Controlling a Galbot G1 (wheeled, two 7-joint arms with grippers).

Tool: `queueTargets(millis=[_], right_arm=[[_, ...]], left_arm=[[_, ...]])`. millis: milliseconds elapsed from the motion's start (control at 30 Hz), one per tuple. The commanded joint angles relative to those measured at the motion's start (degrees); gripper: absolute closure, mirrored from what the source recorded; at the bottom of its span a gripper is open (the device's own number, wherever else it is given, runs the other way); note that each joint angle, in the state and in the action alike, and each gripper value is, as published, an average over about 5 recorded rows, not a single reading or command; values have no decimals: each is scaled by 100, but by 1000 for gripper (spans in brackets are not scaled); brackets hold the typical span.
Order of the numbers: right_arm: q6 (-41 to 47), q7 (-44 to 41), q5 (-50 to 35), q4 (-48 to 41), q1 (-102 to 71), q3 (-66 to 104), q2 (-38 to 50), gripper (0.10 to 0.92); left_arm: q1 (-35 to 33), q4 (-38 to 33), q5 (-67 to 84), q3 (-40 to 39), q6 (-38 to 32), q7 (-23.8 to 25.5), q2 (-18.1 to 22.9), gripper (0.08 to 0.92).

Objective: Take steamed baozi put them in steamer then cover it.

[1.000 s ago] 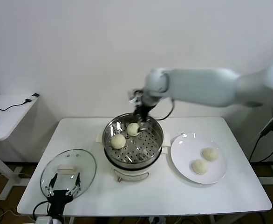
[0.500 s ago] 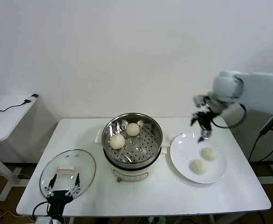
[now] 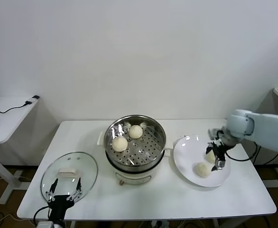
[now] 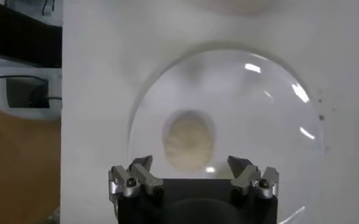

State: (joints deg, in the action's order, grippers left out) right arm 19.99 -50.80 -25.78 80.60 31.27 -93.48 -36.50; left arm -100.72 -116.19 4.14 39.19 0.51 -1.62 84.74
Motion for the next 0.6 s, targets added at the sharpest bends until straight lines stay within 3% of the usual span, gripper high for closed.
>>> queueTargets(millis=[33, 500, 600], right_arm=[[140, 184, 393, -327, -1204, 851, 78, 203], [234, 353, 513, -784, -1848, 1566, -209, 206], [230, 352, 508, -785, -1833, 1621, -254, 237]], left_arm=[[10, 15, 11, 2, 3, 2, -16, 177], [51, 70, 9, 10, -6, 2, -34, 177], [46, 58, -3, -1, 1, 5, -30, 177]])
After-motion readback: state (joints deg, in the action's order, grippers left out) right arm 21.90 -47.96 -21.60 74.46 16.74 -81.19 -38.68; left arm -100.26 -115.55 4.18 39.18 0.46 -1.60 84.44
